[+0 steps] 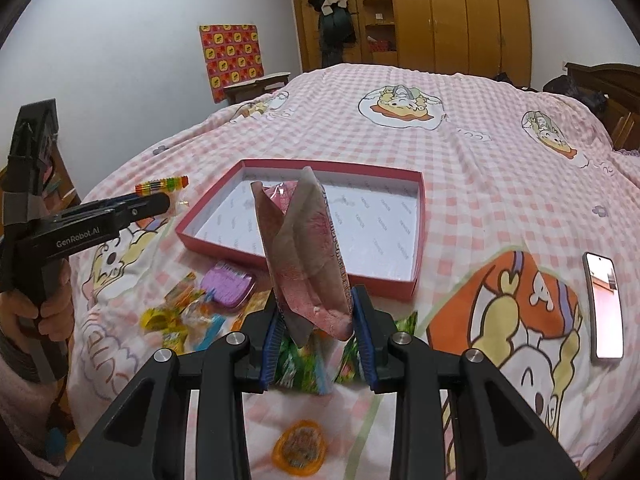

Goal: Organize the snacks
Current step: 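Carry the pouch in the right tool over the red box while the left tool carries the candy pack there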

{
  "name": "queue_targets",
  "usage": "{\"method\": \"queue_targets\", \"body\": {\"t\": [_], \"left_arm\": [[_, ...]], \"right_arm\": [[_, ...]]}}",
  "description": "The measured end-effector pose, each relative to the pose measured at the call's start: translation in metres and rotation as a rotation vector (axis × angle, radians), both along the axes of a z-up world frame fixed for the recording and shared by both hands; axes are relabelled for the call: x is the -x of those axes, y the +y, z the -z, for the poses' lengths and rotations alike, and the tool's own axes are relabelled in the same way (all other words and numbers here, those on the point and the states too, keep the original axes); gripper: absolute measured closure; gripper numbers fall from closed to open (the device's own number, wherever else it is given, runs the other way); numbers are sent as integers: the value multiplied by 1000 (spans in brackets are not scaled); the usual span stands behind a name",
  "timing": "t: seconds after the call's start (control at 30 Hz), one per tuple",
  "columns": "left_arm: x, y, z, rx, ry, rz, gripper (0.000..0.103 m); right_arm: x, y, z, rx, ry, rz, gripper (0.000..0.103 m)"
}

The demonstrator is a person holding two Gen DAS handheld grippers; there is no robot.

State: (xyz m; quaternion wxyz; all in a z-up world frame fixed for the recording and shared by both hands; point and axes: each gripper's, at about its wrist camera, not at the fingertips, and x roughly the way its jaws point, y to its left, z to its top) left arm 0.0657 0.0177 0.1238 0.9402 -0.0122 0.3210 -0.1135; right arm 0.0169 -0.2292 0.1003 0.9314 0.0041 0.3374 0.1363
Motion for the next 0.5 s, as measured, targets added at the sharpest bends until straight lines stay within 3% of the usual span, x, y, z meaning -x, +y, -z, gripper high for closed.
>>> {"method": "queue_targets", "body": {"t": [0.5], "left_arm": [[-67, -4, 15, -24, 45, -32, 66]], "right_arm": [[-64, -8, 6, 59, 11, 36, 69]]}}
